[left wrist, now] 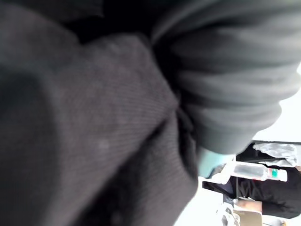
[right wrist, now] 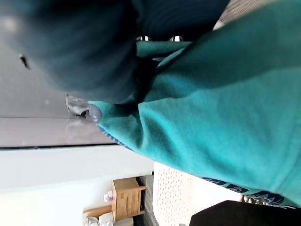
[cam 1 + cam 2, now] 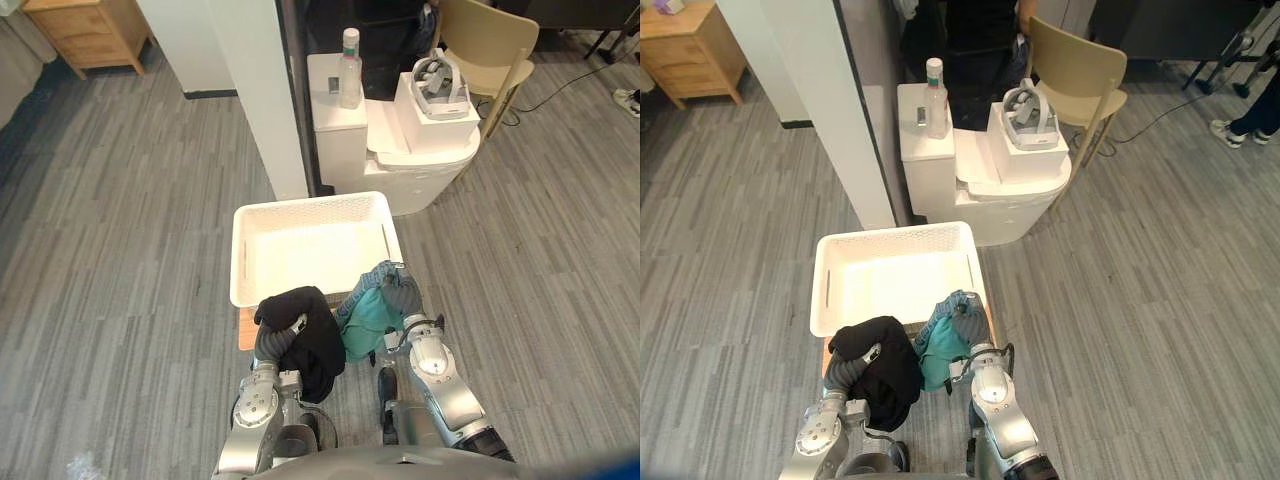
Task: Tidy the bed and pick cloth on bed and put in laundry
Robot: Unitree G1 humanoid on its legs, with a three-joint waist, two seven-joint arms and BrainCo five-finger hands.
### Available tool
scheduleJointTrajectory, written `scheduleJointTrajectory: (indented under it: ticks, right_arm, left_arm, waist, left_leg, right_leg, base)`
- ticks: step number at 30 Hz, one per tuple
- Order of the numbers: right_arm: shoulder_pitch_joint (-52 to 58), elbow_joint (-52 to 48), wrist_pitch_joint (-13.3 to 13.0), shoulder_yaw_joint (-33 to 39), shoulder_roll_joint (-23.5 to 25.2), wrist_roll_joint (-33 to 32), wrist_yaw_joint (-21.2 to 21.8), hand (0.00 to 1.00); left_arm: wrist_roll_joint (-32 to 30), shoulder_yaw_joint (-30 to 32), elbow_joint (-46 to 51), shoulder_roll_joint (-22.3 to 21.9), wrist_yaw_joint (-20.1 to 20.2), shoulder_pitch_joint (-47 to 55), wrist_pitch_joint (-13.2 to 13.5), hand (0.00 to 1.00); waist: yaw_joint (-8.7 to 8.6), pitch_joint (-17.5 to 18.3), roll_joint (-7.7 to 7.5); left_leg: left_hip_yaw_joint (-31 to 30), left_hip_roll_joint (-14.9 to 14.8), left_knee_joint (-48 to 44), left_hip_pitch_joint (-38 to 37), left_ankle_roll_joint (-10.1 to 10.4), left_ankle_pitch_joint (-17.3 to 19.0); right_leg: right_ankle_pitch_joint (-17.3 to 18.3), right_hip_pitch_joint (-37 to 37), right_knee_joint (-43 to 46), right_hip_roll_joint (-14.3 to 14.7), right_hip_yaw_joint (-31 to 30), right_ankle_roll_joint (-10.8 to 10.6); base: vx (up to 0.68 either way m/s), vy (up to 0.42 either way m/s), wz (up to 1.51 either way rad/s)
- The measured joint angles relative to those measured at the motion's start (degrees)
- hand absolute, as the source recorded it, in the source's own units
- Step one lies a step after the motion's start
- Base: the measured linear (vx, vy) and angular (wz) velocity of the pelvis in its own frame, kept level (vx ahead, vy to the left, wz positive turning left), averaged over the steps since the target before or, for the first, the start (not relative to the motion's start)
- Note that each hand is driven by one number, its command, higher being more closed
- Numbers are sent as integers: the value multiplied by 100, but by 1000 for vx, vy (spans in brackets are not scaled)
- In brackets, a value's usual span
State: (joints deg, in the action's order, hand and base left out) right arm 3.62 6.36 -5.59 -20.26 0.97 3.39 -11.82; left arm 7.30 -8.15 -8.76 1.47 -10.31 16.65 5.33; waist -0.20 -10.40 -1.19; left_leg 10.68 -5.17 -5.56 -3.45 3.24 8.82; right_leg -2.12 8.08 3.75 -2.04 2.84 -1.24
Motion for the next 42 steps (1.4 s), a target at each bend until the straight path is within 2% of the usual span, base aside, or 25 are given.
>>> scheduleJointTrajectory:
  ticks: [4, 7, 10, 15, 16, 19, 22, 25, 33, 37, 42]
  right_arm:
    - [182, -254, -14, 49, 5, -14, 6, 100]
    - [184, -488, -14, 173, 5, -46, 4, 100]
    - [-44, -1009, -14, 478, -196, -16, -23, 100]
    - [-1129, -1561, -24, 1405, -918, 26, -354, 100]
    - [-1354, -1678, -35, 1670, -1142, 25, -421, 100]
    - [-1984, -1634, -42, 2077, -1827, 26, -486, 100]
    - [-2877, -1246, -45, 2082, -2312, 18, -485, 100]
    - [-3888, -329, -41, 1874, -2754, -60, -477, 100]
    - [-4423, 516, 0, 1415, -2747, -218, -470, 100]
    - [-4423, 823, 93, 1414, -2316, -207, -475, 100]
    - [-4397, 1094, 179, 1404, -1852, -206, -472, 100]
  left_arm:
    - [2, -30, -66, -50, 1, -22, 0, 100]
    - [2, -14, -157, 36, 3, -27, -2, 100]
    - [3, -20, -160, 97, 2, 58, -3, 100]
    - [87, -76, -161, 150, 11, -80, -3, 100]
    - [102, -77, -160, 166, 34, -108, -3, 100]
    - [129, -78, -159, 152, 127, -103, -5, 100]
    - [226, -96, -161, 234, 177, -71, -5, 100]
    - [302, -95, -182, 338, 244, -65, -5, 100]
    - [555, -94, -377, 387, 256, -43, 1, 100]
    - [559, -86, -377, 396, 250, -39, 2, 100]
    - [562, -80, -375, 381, 249, -46, 2, 100]
  waist:
    - [15, 19, -20]
    - [112, 100, -131]
    - [117, 216, -126]
    - [89, 304, -121]
    - [42, 329, -101]
    - [39, 396, -92]
    - [-17, 436, -153]
    - [-15, 474, -212]
    - [47, 487, -233]
    - [25, 456, -186]
    - [29, 351, -42]
  left_leg:
    - [-33, 14, 180, -62, -3, 1]
    - [-42, 85, 259, -65, -67, -42]
    - [-38, 146, 318, -66, -96, -60]
    - [-117, 165, 251, 28, -92, -63]
    - [-207, 172, 259, 68, -75, -76]
    - [-240, 185, 318, 77, -74, -98]
    - [-235, 198, 332, 76, -74, -98]
    - [-186, 212, 332, 54, -73, -97]
    - [-165, 214, 330, 53, -59, -88]
    - [-163, 212, 330, 58, -26, -58]
    - [-163, 211, 330, 68, -36, -30]
  right_leg:
    - [-203, -250, -396, -17, 113, -63]
    - [-323, -321, -588, -71, 102, -121]
    - [-420, -388, -749, -127, 94, -140]
    - [-490, -447, -910, -159, 169, -144]
    - [-491, -451, -910, -189, 290, -146]
    - [-490, -452, -910, -226, 391, -149]
    - [-497, -453, -910, -241, 397, -157]
    - [-526, -453, -910, -252, 343, -196]
    - [-533, -452, -910, -258, 254, -204]
    - [-533, -449, -910, -257, 252, -203]
    - [-532, -445, -910, -258, 255, -202]
  base:
    - [-18, 54, 23]
    - [-53, 40, 8]
    - [-45, 22, 3]
    - [-24, -12, 10]
    - [5, -18, 33]
    - [17, 0, 16]
    - [5, 4, 1]
    - [-9, 11, -6]
    - [0, 0, 0]
    - [0, 0, 0]
    - [0, 0, 0]
